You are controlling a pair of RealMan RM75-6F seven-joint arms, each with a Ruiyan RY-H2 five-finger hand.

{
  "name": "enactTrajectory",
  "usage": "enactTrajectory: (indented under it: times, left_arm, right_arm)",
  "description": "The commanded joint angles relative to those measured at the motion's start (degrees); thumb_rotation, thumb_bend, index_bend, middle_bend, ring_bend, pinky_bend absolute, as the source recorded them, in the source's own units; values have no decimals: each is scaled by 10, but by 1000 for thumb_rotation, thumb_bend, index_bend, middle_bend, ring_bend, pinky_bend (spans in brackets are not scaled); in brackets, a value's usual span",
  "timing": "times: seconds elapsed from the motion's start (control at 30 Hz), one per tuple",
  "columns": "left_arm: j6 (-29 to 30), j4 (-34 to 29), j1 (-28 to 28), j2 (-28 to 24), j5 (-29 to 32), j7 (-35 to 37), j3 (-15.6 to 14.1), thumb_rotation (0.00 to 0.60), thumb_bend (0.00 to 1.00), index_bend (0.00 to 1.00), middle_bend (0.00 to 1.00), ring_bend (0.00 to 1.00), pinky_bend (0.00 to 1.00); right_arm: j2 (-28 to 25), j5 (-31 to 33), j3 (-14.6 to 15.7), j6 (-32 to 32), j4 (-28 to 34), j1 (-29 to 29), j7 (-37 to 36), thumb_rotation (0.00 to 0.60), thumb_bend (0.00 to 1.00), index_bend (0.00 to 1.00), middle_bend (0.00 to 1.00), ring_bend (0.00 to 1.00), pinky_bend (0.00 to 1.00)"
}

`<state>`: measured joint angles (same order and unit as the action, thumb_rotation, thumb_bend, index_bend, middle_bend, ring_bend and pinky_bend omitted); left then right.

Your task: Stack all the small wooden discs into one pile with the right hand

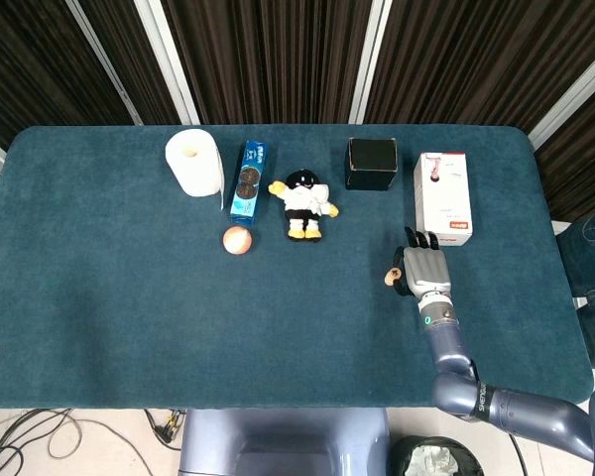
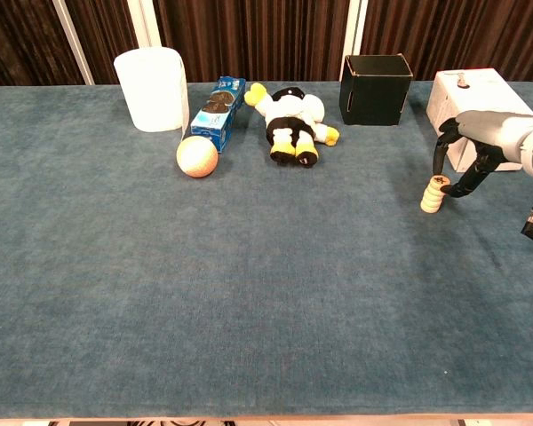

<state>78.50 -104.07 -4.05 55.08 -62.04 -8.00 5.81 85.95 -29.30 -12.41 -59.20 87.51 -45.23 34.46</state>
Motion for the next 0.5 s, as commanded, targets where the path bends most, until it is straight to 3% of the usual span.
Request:
enactTrajectory:
  times: [0.03, 0.5]
  left_arm:
    - [0, 0, 0, 0, 0, 0, 0, 600, 151, 98, 0, 0, 19]
    - [1, 1, 0, 0, 2, 2, 1, 600, 151, 98, 0, 0, 19]
  right_arm:
    - [-1, 1, 1, 1, 0, 0, 1, 600, 407, 463, 0, 0, 0]
    - [-10, -17, -8, -6, 22, 0, -16, 600, 407, 451, 0, 0, 0]
